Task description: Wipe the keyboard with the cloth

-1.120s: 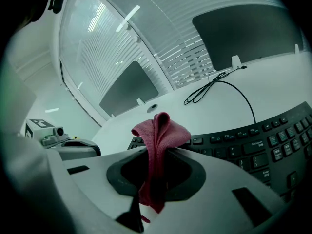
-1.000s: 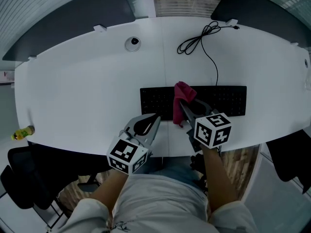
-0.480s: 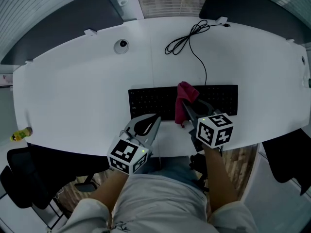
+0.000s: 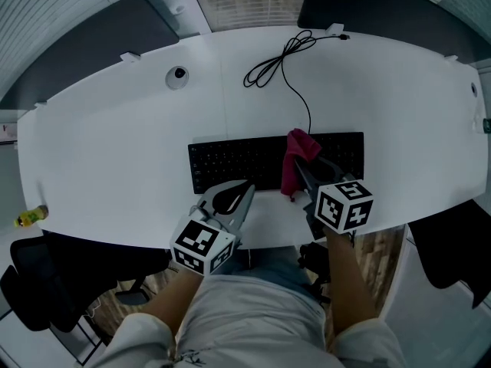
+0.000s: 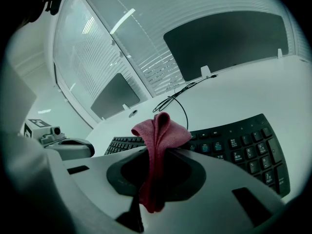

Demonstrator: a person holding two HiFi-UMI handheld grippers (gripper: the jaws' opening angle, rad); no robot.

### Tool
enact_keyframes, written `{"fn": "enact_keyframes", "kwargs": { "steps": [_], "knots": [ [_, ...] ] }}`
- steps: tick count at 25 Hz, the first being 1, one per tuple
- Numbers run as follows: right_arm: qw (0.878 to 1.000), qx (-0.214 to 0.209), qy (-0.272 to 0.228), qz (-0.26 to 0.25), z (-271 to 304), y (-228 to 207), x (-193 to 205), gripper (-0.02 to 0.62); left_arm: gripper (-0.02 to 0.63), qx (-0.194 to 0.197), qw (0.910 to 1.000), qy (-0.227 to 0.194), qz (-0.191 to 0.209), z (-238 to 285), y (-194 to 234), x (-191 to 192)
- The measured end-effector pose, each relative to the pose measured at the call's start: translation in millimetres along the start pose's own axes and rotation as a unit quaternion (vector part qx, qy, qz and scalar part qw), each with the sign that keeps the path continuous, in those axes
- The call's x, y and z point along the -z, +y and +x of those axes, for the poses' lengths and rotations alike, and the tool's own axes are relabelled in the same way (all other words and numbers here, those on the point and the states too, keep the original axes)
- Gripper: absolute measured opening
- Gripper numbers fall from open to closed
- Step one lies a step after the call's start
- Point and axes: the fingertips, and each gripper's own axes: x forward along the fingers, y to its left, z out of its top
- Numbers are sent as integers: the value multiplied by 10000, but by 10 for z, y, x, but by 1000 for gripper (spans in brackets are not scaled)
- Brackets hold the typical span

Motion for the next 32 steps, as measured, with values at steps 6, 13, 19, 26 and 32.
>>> {"fn": "enact_keyframes", "kwargs": {
  "steps": [6, 13, 19, 26, 32],
  "knots": [
    [9998, 150, -66, 86, -134, -229, -13, 63, 11, 72, 10000, 43, 17, 115, -94, -6],
    [9994, 308, -107, 142, -259, -458, -26, 63, 11, 113, 9999, 66, 27, 205, -168, -9],
    [9990, 403, -139, 154, -354, -610, -40, 63, 11, 128, 9999, 94, 57, 247, -211, -7],
    [9981, 552, -187, 202, -484, -803, -53, 63, 11, 179, 9997, 119, 94, 317, -276, -28],
    [9973, 638, -231, 272, -590, -959, -52, 63, 11, 215, 9996, 159, 129, 375, -322, -40]
  ]
}}
